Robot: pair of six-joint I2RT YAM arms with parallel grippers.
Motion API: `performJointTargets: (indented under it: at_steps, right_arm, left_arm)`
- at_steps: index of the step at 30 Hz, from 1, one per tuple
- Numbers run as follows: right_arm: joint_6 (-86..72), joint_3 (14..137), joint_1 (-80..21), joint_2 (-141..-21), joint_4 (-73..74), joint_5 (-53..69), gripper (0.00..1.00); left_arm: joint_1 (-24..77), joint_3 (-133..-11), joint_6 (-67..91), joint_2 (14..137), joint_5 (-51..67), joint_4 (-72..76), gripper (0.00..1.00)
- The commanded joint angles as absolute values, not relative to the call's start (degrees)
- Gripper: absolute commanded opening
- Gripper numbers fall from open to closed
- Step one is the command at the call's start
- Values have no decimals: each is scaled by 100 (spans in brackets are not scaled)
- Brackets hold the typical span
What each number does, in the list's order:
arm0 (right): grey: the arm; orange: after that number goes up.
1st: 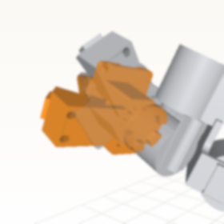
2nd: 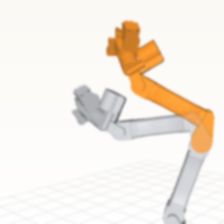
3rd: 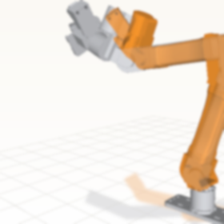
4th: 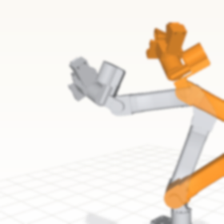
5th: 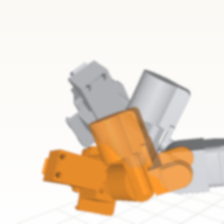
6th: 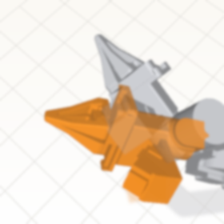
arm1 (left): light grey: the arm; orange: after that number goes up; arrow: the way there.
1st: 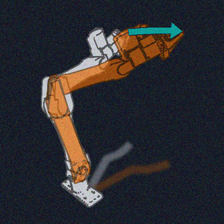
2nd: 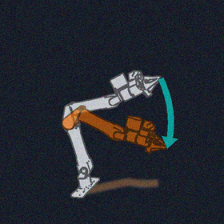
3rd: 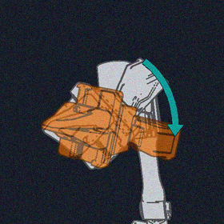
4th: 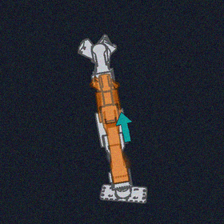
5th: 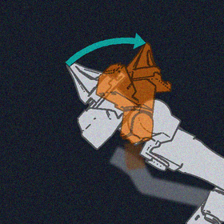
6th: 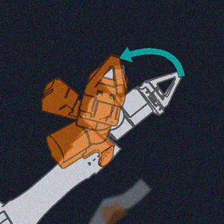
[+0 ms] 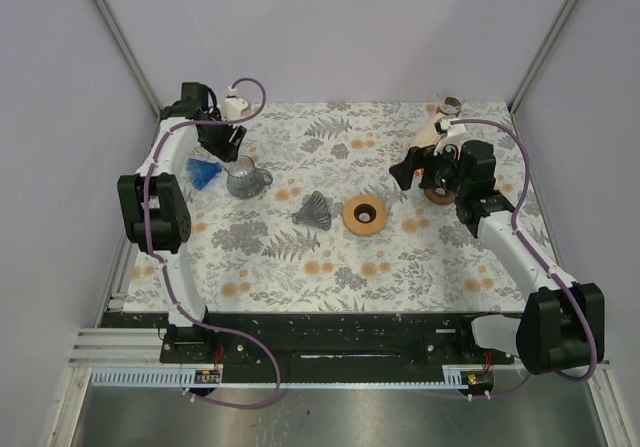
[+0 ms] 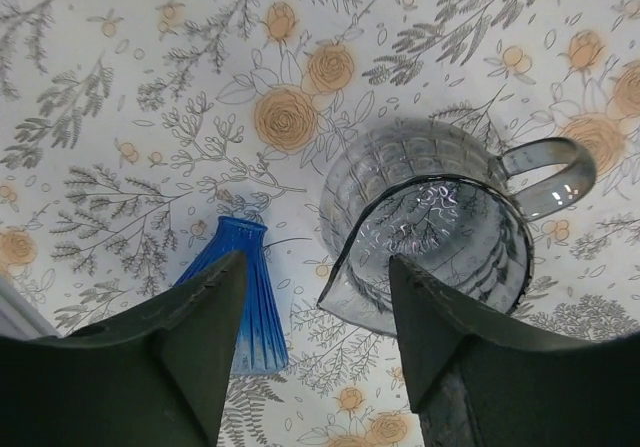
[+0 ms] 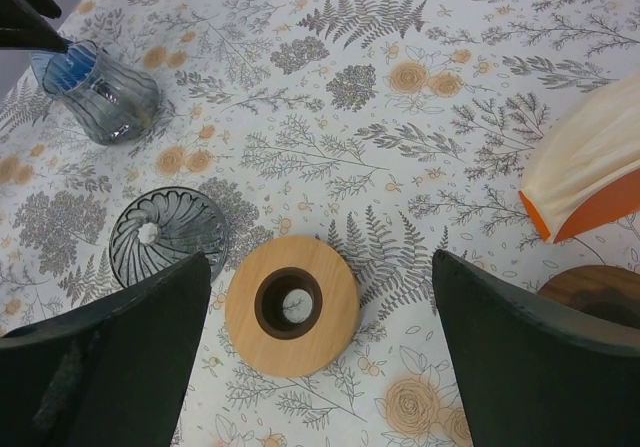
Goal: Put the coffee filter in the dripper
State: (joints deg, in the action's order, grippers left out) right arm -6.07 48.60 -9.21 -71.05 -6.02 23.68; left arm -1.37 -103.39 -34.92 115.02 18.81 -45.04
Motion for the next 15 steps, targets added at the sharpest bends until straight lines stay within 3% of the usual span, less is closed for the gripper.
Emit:
performJointTargets:
  at_steps: [1,7,11,15]
  right_arm:
    - [-413,5177,-1011,-7084,-484,2365,99]
    - [-396,5194,-1055,-7049,-440,2391,99]
    - [-387,5194,-1090,-7040,-413,2399,99]
    - [-387,5238,-1116,-7005,-352,2382,100]
  left_arm:
    - [-79,-10687,-3727,11847,1530,-4781,60]
    - [-35,-10820,-3630,12067,1459,-4790,48]
    - [-26,-10653,-3665,12006,1529,-4790,33]
    - [-26,-10494,-3525,11831,1565,-4790,8]
